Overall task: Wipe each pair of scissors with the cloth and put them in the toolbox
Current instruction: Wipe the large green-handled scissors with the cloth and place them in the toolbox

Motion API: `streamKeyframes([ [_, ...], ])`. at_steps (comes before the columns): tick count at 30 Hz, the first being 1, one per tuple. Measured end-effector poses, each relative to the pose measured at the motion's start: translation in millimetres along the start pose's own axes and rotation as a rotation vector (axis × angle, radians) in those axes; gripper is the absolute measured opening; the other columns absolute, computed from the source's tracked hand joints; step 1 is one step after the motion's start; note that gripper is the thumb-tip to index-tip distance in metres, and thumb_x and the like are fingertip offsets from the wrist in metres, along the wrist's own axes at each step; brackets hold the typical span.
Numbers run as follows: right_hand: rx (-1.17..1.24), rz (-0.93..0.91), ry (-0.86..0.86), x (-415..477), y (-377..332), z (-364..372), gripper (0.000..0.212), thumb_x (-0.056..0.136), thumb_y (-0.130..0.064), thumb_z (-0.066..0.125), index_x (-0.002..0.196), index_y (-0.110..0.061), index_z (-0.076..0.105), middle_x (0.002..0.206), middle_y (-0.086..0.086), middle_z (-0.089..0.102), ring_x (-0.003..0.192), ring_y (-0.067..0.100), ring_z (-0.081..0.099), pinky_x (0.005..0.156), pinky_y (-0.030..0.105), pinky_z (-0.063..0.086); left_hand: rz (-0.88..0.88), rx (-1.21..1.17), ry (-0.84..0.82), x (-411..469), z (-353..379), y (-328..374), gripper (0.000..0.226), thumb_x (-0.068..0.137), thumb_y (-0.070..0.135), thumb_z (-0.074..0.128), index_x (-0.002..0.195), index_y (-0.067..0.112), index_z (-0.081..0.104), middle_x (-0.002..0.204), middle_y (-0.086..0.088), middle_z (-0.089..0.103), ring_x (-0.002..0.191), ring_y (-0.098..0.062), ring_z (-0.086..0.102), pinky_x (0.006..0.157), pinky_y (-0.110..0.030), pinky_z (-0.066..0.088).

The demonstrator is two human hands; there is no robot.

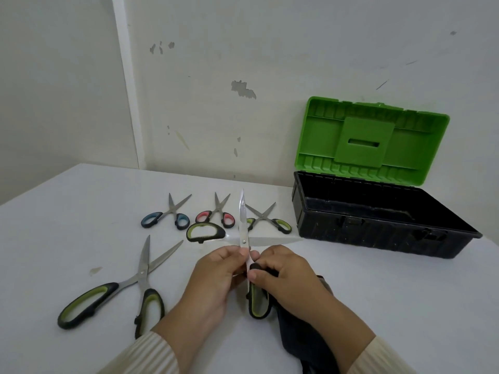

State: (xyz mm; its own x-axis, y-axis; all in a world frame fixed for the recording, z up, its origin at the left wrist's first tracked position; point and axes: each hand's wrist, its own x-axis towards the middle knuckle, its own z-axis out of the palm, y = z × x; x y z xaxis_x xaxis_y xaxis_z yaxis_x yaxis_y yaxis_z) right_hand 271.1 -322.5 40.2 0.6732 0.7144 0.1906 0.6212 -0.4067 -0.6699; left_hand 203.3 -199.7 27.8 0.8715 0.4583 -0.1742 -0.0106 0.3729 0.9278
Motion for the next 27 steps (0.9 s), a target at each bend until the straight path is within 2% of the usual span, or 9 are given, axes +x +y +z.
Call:
streamKeyframes([
  [5, 0.039, 0.038, -0.044, -2.6, 14.1, -19.0, 0.019, 0.082, -0.021, 0.064, 0.099, -0.026, 0.07, 0.099, -0.007, 0.059, 0.093, -0.001, 0.054, 0.084, 0.008, 0.038, 0.009, -0.075, 0.114, 6.1, -9.1, 13.3, 0.015, 0.09, 0.007, 0.057, 0.077, 0.008, 0.063, 0.069, -0.004, 0.073, 0.063, -0.019, 0.065, 0.062, -0.03, 0.051],
  [7, 0.149, 0.131, 0.171, 0.0, 24.5, -35.5, 0.02, 0.08, -0.01, 0.065, 0.092, -0.024, 0.072, 0.1, -0.004, 0.063, 0.091, -0.001, 0.056, 0.084, 0.008, 0.04, -0.012, -0.075, 0.084, 7.8, -16.0, 19.1, 0.013, 0.091, 0.009, 0.057, 0.079, 0.01, 0.061, 0.068, -0.004, 0.071, 0.065, -0.019, 0.067, 0.058, -0.03, 0.051],
  [11, 0.236, 0.176, 0.571, 0.3, 31.6, -61.9, 0.027, 0.08, -0.006, 0.064, 0.094, -0.029, 0.067, 0.106, -0.002, 0.061, 0.097, 0.01, 0.058, 0.093, 0.027, 0.045, -0.073, 0.109, -0.065, 2.1, -11.0, 14.3, 0.008, 0.09, 0.009, 0.058, 0.084, 0.009, 0.063, 0.07, -0.006, 0.071, 0.063, -0.019, 0.068, 0.056, -0.029, 0.052],
  [14, 0.041, 0.041, 0.648, -2.2, 19.6, -61.8, 0.029, 0.082, -0.009, 0.063, 0.107, -0.021, 0.066, 0.104, -0.006, 0.059, 0.1, 0.004, 0.054, 0.097, 0.017, 0.038, -0.1, 0.146, -0.114, 1.3, -5.1, 6.4, 0.013, 0.088, 0.0, 0.055, 0.098, 0.001, 0.063, 0.075, -0.011, 0.07, 0.064, -0.021, 0.067, 0.064, -0.037, 0.055],
  [16, -0.09, -0.117, 0.632, -1.9, 6.1, -49.2, 0.026, 0.08, -0.007, 0.064, 0.104, -0.018, 0.067, 0.1, -0.001, 0.064, 0.093, 0.0, 0.053, 0.088, 0.002, 0.034, -0.102, 0.139, -0.15, 1.1, -3.6, 3.6, 0.019, 0.088, -0.003, 0.053, 0.105, 0.001, 0.061, 0.075, -0.012, 0.067, 0.065, -0.023, 0.065, 0.067, -0.04, 0.055],
  [20, -0.429, -0.379, 0.268, 4.7, -2.9, -6.2, 0.023, 0.068, -0.011, 0.061, 0.089, -0.011, 0.071, 0.086, 0.006, 0.068, 0.077, 0.014, 0.062, 0.069, 0.014, 0.049, 0.001, 0.273, -0.183, -1.5, -0.1, 1.6, 0.02, 0.087, -0.01, 0.048, 0.099, -0.004, 0.063, 0.074, -0.022, 0.065, 0.066, -0.03, 0.063, 0.066, -0.041, 0.055],
  [22, -0.378, -0.349, 0.188, 12.3, 2.3, -2.9, 0.021, 0.066, -0.005, 0.064, 0.085, -0.008, 0.072, 0.084, 0.009, 0.066, 0.072, 0.011, 0.058, 0.066, 0.006, 0.041, 0.03, 0.319, -0.188, -2.9, 2.5, 0.4, 0.019, 0.087, -0.009, 0.048, 0.093, -0.004, 0.064, 0.07, -0.02, 0.066, 0.063, -0.029, 0.063, 0.064, -0.041, 0.053],
  [24, -0.255, -0.225, 0.273, 14.5, 5.0, -9.0, 0.016, 0.075, 0.0, 0.063, 0.088, -0.006, 0.071, 0.087, 0.009, 0.063, 0.075, 0.009, 0.054, 0.071, 0.003, 0.038, 0.015, 0.286, -0.187, -2.9, 3.8, -0.5, 0.022, 0.088, -0.009, 0.048, 0.094, 0.003, 0.065, 0.065, -0.01, 0.065, 0.058, -0.022, 0.062, 0.059, -0.036, 0.053],
  [27, -0.25, -0.182, 0.223, 10.3, 2.0, -6.1, 0.017, 0.086, -0.009, 0.056, 0.094, -0.011, 0.07, 0.092, 0.005, 0.058, 0.084, 0.016, 0.052, 0.072, 0.021, 0.042, 0.02, 0.298, -0.188, -2.1, 2.3, -1.3, 0.02, 0.087, -0.01, 0.047, 0.093, -0.003, 0.064, 0.066, -0.013, 0.063, 0.054, -0.021, 0.061, 0.05, -0.03, 0.052],
])
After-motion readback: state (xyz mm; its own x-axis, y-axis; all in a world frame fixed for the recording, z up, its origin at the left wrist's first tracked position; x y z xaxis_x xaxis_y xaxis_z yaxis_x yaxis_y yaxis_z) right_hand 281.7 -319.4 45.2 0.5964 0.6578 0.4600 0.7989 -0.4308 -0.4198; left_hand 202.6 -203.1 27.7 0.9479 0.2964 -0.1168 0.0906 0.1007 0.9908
